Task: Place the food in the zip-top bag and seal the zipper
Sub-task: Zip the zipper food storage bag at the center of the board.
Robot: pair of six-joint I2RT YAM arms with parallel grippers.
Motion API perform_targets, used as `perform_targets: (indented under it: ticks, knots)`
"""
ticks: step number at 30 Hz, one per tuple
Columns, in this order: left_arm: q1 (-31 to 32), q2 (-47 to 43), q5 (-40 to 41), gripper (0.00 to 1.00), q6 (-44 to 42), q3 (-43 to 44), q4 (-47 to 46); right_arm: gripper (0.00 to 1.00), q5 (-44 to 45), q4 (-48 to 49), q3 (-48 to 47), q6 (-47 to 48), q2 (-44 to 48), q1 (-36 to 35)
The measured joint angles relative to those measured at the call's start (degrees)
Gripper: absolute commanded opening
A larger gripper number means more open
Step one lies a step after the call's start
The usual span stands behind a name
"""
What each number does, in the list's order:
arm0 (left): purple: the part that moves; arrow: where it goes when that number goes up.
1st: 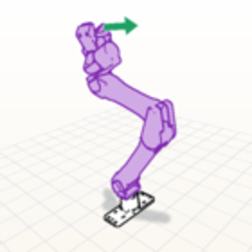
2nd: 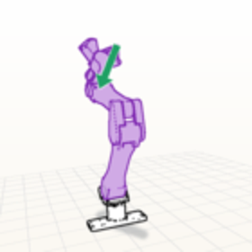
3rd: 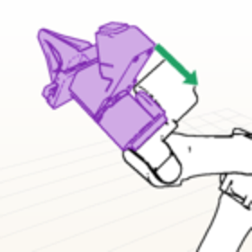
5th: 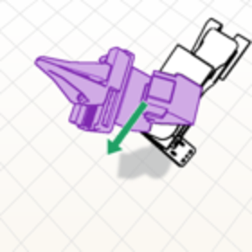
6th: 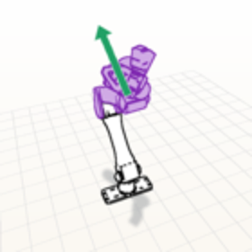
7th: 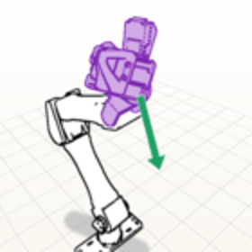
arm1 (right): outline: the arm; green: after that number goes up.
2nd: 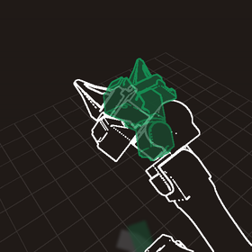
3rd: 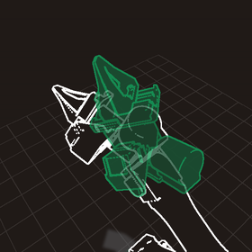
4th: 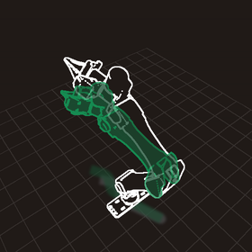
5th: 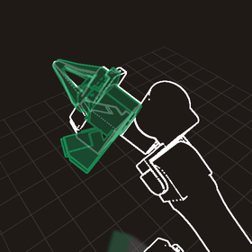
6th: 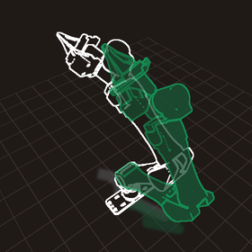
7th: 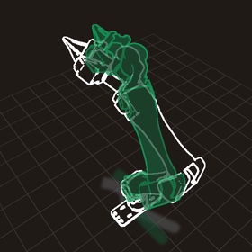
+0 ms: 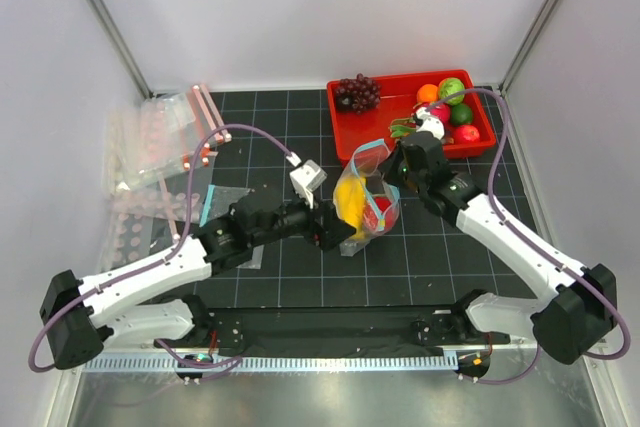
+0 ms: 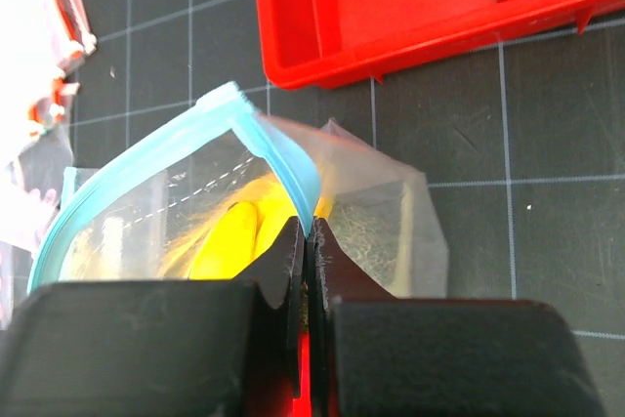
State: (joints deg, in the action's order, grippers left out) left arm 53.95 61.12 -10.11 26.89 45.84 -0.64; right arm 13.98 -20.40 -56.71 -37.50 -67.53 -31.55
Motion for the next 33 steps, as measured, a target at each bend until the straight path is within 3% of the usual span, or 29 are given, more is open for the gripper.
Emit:
perform_targets:
  ticks: [9, 17, 29, 31, 33]
  knots:
    - [19.61, 0.87, 26.56, 0.76, -18.91, -4.17, -9.73, 0.01, -1.99, -0.55, -0.11, -1.14, -1.81, 0.17]
    - [32.54, 13.81, 46.71, 0.75, -36.2, -3.72, -21.51, 0.01, -2.97, -0.55, -0.07, -2.19, -0.37, 0.17]
    - [36.17, 31.19, 63.8, 0.82, -51.54, 3.06, -40.11, 0.01, -4.28, -0.22, -0.04, -2.8, -0.2, 0.17]
    - [36.02, 34.77, 65.94, 0.78, -53.48, 5.95, -43.08, 0.01, -4.33, -0.17, -0.02, -2.95, -0.2, 0.17]
    - [35.65, 37.4, 67.47, 0.67, -54.75, 7.87, -44.74, 0.01, -4.35, -0.17, 0.04, -2.99, -0.2, 0.17]
